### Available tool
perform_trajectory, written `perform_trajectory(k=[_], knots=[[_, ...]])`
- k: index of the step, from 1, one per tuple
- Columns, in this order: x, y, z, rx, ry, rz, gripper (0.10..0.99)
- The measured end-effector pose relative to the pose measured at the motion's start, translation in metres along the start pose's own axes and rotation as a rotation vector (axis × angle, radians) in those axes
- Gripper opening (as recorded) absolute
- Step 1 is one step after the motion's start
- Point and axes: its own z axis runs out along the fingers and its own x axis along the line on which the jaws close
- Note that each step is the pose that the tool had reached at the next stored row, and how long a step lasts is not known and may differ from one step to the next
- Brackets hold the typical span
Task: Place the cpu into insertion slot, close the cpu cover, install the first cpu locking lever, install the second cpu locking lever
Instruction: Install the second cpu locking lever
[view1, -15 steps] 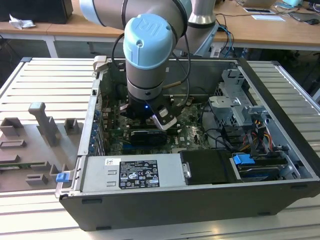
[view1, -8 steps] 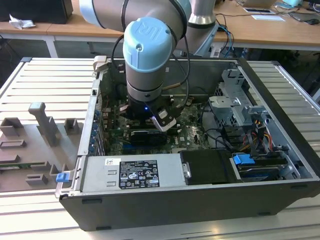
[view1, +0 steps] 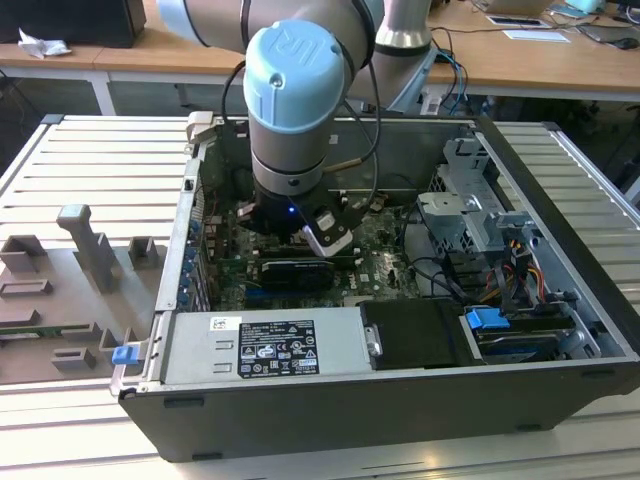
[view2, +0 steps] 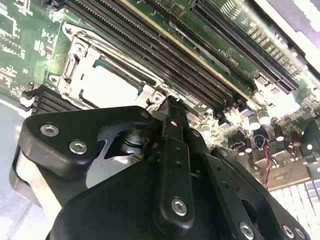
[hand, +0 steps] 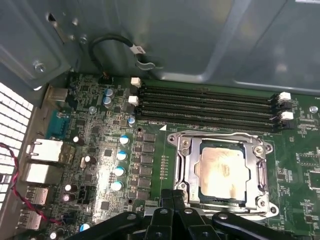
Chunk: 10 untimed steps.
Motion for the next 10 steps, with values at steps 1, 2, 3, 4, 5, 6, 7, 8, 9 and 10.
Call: perform_trajectory(k=[1, 2, 3, 4, 5, 6, 7, 8, 9, 10], knots=[[0.0, 0.0002, -0.0006, 0.0, 0.0, 0.0, 0.106], [0.0, 0.0004, -0.0012, 0.0, 0.0, 0.0, 0.106], [0.0, 0.0009, -0.0026, 0.0, 0.0, 0.0, 0.106], [-0.0001, 0.0013, -0.0036, 0.0, -0.0001, 0.0, 0.106], [-0.0001, 0.0014, -0.0041, 0.0, -0.0001, 0.0, 0.106], [-0.0001, 0.0015, -0.0042, 0.0, -0.0002, 0.0, 0.106], [-0.0001, 0.0015, -0.0042, 0.0, -0.0002, 0.0, 0.106], [-0.0001, 0.0015, -0.0042, 0.0, -0.0002, 0.0, 0.106], [-0.0001, 0.0015, -0.0043, 0.0, 0.0, 0.0, 0.106], [-0.0001, 0.0015, -0.0043, 0.0, -0.0001, 0.0, 0.106]])
